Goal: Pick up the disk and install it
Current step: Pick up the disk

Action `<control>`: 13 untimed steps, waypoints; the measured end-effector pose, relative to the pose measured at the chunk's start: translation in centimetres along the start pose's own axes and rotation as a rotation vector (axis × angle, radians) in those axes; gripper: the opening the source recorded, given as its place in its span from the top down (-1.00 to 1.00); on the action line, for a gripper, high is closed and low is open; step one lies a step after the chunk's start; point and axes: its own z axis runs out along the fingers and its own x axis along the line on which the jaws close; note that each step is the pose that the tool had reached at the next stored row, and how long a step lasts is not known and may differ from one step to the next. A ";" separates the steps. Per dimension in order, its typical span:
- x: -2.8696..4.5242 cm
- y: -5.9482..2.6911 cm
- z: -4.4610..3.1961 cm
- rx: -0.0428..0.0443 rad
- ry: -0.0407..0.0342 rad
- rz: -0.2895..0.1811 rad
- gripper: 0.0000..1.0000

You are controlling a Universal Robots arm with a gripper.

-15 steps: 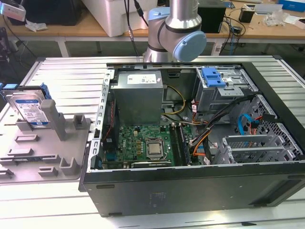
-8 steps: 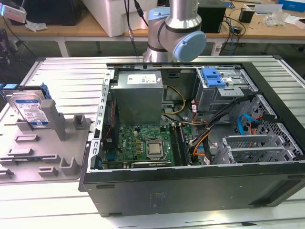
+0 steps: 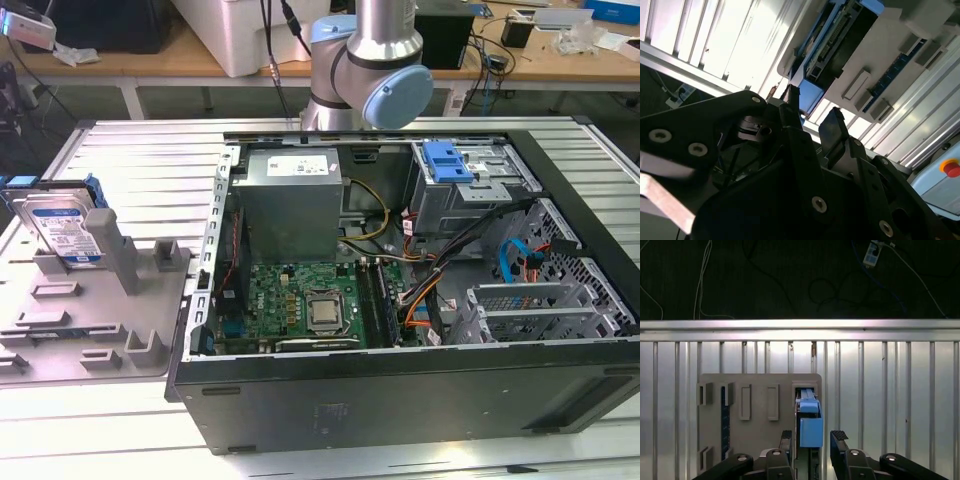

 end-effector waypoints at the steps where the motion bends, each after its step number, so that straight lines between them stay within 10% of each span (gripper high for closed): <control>1: 0.00 0.00 0.03 0.0000 -0.0001 0.000 0.13; 13: -0.02 -0.01 0.51 0.0000 0.0000 0.000 0.13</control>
